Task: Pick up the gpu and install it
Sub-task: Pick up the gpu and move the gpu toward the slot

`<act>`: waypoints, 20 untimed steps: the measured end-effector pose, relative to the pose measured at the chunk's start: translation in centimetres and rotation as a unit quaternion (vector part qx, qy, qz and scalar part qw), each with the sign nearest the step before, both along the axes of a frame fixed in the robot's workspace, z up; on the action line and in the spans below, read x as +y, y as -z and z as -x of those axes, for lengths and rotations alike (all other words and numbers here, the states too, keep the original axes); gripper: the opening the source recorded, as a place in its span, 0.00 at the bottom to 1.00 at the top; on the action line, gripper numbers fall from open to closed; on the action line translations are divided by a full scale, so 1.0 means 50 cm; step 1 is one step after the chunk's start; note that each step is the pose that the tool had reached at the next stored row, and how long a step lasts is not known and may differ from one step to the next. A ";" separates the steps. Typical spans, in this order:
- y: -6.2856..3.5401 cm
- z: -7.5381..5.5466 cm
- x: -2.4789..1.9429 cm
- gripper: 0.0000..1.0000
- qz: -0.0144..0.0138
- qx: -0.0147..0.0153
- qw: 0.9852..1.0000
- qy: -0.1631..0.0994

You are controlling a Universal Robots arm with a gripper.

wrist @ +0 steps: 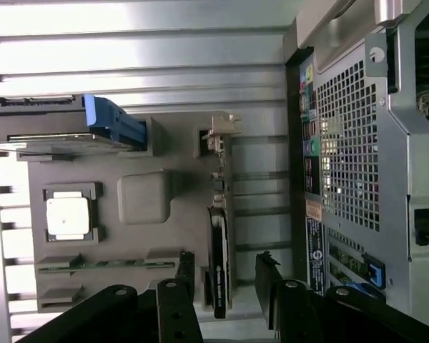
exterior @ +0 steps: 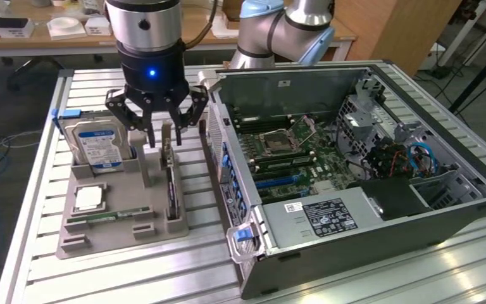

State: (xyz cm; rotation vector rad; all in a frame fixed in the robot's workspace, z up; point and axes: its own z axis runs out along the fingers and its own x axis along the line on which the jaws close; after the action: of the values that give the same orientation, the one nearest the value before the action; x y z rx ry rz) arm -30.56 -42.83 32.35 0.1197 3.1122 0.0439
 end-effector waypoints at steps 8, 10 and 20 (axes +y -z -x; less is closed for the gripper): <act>0.029 0.012 0.0000 0.47 0.002 0.000 1.000 0.001; 0.037 0.015 0.0000 0.47 0.002 0.000 1.000 0.001; 0.046 0.016 -0.0001 0.47 0.002 -0.001 1.000 0.001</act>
State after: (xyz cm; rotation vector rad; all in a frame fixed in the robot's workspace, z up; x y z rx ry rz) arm -31.34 -42.84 30.03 0.1227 3.1104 0.0373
